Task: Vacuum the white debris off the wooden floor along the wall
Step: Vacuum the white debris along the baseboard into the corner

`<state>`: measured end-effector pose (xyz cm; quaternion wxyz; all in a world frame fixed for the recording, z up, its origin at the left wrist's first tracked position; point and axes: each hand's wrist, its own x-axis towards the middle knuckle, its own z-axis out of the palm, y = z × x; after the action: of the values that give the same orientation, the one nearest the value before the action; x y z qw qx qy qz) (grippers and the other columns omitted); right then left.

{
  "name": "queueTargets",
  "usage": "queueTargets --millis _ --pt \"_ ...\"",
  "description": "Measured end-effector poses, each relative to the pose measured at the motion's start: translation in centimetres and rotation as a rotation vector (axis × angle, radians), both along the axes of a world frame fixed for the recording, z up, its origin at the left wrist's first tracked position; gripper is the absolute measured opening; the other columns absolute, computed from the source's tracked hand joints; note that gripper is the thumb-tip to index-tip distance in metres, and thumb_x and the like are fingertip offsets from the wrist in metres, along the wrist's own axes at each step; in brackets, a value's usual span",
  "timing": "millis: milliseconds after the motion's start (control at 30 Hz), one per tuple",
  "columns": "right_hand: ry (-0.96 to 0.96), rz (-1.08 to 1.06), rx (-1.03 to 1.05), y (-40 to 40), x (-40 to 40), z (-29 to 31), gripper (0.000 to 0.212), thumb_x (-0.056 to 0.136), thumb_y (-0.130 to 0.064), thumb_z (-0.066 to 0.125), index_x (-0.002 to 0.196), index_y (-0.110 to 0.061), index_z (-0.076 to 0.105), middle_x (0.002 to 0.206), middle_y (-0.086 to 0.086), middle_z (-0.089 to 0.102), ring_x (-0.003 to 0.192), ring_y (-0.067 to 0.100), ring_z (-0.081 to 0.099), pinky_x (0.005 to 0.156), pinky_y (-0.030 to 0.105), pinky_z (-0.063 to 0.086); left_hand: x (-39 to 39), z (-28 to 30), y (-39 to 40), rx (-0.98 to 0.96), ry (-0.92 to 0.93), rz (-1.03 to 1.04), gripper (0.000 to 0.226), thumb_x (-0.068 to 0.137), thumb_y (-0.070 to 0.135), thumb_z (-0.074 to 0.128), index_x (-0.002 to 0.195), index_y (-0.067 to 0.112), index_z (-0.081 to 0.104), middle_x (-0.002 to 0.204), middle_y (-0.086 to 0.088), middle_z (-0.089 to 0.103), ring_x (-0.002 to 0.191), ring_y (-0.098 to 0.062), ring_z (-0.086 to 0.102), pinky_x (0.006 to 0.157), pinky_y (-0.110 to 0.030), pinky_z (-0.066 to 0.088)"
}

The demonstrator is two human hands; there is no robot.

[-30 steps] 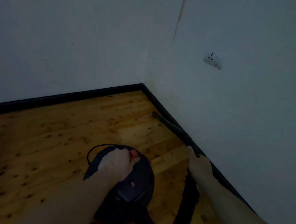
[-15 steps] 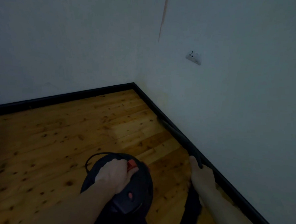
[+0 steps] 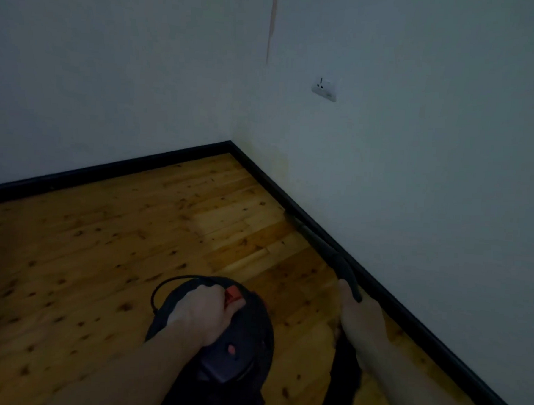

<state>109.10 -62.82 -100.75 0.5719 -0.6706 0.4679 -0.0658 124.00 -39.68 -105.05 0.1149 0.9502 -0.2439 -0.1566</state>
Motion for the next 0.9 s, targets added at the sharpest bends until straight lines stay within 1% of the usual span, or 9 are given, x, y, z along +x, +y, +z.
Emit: queueTargets --millis 133,267,333,400,467,533,667,767,900 --pt "0.004 0.043 0.043 1.1 -1.5 0.2 0.059 0.103 -0.058 0.051 0.068 -0.01 0.053 0.058 0.015 0.055 0.052 0.026 0.055 0.053 0.033 0.047 -2.4 0.2 0.7 0.006 -0.01 -0.006 0.05 0.1 0.071 0.037 0.082 0.025 0.046 0.084 0.002 0.056 0.072 -0.019 0.055 0.064 -0.035 0.046" --pt "-0.012 0.115 0.047 3.1 -2.9 0.3 0.056 0.103 -0.057 0.053 0.07 -0.011 0.051 0.054 0.009 0.051 0.048 0.024 0.051 0.055 0.036 0.047 -4.3 0.3 1.5 0.003 -0.002 0.01 0.052 0.1 0.071 0.038 0.08 0.024 0.048 0.083 0.0 0.059 0.072 -0.02 0.058 0.064 -0.036 0.048" --pt "-0.013 0.144 0.029 4.2 -4.1 -0.1 0.053 0.103 -0.055 0.054 0.073 -0.011 0.052 0.054 0.006 0.051 0.049 0.024 0.053 0.056 0.037 0.048 -5.8 0.1 2.1 0.011 0.005 0.023 0.053 0.099 0.072 0.038 0.083 0.023 0.049 0.088 -0.002 0.062 0.078 -0.023 0.062 0.068 -0.037 0.052" --pt "-0.018 0.177 0.028 5.0 -5.4 -0.2 0.052 0.104 -0.053 0.054 0.071 -0.013 0.05 0.051 0.004 0.049 0.047 0.024 0.051 0.054 0.036 0.047 -7.6 -0.1 2.6 0.016 0.003 0.03 0.053 0.099 0.073 0.038 0.086 0.023 0.051 0.095 -0.005 0.065 0.086 -0.025 0.065 0.074 -0.038 0.053" --pt "-0.025 0.21 0.023 5.8 -7.0 -0.2 0.053 0.104 -0.051 0.054 0.068 -0.014 0.046 0.05 0.004 0.047 0.048 0.024 0.048 0.056 0.037 0.045 -9.6 0.1 3.1 0.022 -0.002 0.027 0.052 0.099 0.072 0.037 0.09 0.023 0.051 0.101 -0.006 0.066 0.091 -0.026 0.065 0.074 -0.037 0.051" --pt "-0.033 0.225 0.012 6.3 -7.8 -0.5 0.054 0.104 -0.051 0.055 0.066 -0.014 0.045 0.052 0.005 0.048 0.049 0.023 0.049 0.058 0.038 0.045 -10.7 -0.1 3.5 0.027 -0.001 0.027 0.052 0.099 0.072 0.037 0.092 0.023 0.051 0.102 -0.006 0.066 0.092 -0.026 0.065 0.072 -0.037 0.047" --pt "-0.012 0.243 0.047 7.6 -9.9 -0.2 0.056 0.105 -0.051 0.053 0.065 -0.012 0.05 0.053 0.007 0.05 0.048 0.024 0.051 0.052 0.033 0.047 -13.4 0.2 4.5 0.047 0.027 0.036 0.053 0.099 0.073 0.036 0.09 0.023 0.052 0.093 -0.003 0.062 0.085 -0.025 0.063 0.069 -0.038 0.048" --pt "0.012 0.261 0.054 7.9 -11.2 -0.4 0.058 0.104 -0.056 0.053 0.066 -0.011 0.051 0.053 0.008 0.051 0.045 0.023 0.052 0.051 0.032 0.047 -15.0 0.4 5.0 0.045 -0.001 0.048 0.054 0.099 0.074 0.035 0.091 0.023 0.053 0.097 -0.004 0.065 0.088 -0.025 0.064 0.07 -0.038 0.048" --pt "-0.031 0.22 -0.01 8.0 -12.3 -0.3 0.047 0.105 -0.051 0.052 0.074 -0.016 0.047 0.054 0.001 0.047 0.034 0.009 0.046 0.04 0.019 0.038 -16.6 0.2 5.8 0.02 -0.041 0.082 0.054 0.098 0.075 0.035 0.088 0.025 0.052 0.091 -0.001 0.062 0.084 -0.023 0.063 0.07 -0.037 0.051"
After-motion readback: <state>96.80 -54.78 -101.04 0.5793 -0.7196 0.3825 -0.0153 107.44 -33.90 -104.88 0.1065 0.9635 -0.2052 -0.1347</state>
